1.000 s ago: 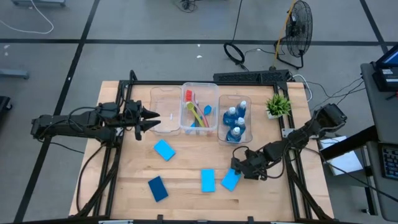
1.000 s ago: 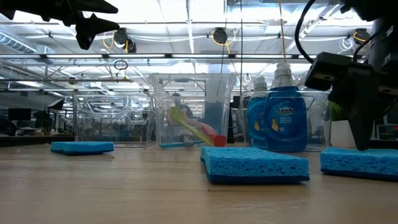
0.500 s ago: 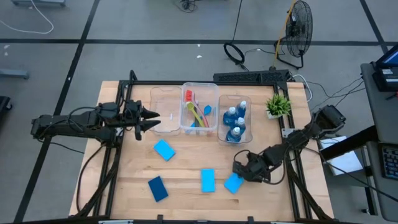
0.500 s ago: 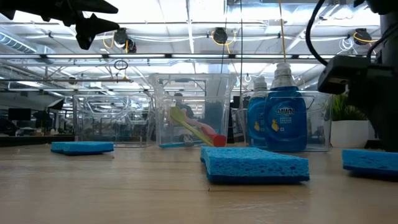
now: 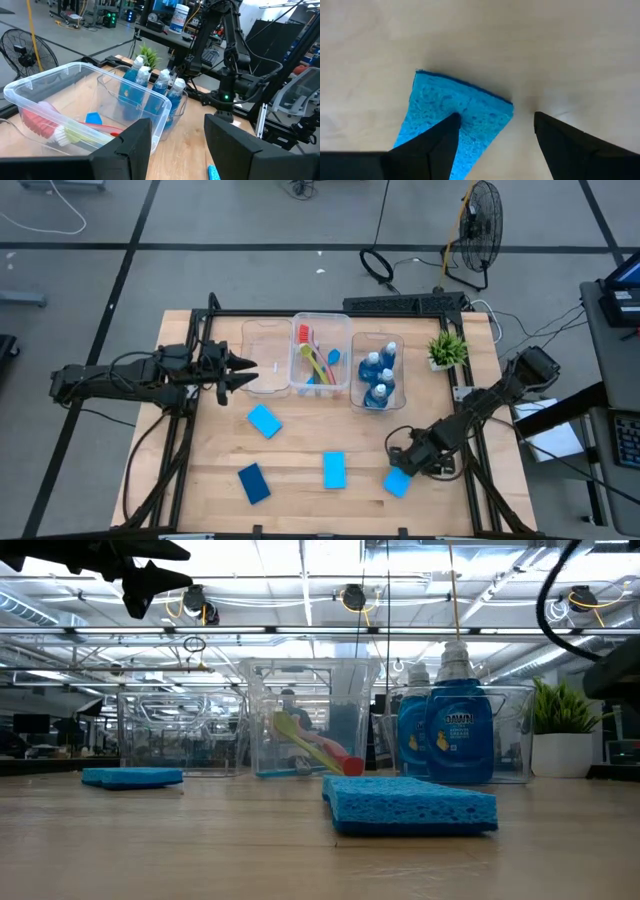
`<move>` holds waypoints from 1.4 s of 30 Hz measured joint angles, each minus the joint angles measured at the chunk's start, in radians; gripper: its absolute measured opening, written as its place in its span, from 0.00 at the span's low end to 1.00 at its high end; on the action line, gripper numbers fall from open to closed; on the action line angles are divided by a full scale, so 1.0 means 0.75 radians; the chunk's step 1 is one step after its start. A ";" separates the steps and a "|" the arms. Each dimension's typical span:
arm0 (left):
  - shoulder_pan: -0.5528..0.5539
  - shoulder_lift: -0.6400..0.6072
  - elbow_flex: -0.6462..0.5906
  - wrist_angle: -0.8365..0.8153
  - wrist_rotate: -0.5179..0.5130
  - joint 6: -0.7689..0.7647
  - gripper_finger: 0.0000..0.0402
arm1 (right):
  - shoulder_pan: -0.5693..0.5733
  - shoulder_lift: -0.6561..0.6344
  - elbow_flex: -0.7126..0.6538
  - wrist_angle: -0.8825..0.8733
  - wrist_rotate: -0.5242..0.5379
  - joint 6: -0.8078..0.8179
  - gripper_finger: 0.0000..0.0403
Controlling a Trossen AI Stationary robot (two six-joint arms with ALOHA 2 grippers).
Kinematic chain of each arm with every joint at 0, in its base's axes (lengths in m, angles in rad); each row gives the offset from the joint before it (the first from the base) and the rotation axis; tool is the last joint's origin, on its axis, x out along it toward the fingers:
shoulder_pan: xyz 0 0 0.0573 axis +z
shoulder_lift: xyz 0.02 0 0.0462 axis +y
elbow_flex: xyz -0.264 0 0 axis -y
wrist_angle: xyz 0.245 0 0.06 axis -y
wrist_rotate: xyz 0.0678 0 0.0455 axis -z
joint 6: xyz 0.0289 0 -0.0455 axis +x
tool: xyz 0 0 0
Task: Pick & Place Kitchen Sink Supplies
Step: Put the light blue sponge into the left transparent bin
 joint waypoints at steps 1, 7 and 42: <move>0.000 0.000 0.000 0.001 0.000 0.000 0.46 | 0.005 -0.021 0.000 -0.027 0.011 -0.009 0.61; 0.000 0.000 0.000 0.004 0.001 -0.016 0.46 | 0.061 -0.202 -0.007 -0.165 0.177 0.028 0.61; -0.001 0.000 0.000 0.038 0.000 -0.001 0.46 | 0.100 -0.012 0.004 0.017 0.222 0.126 0.47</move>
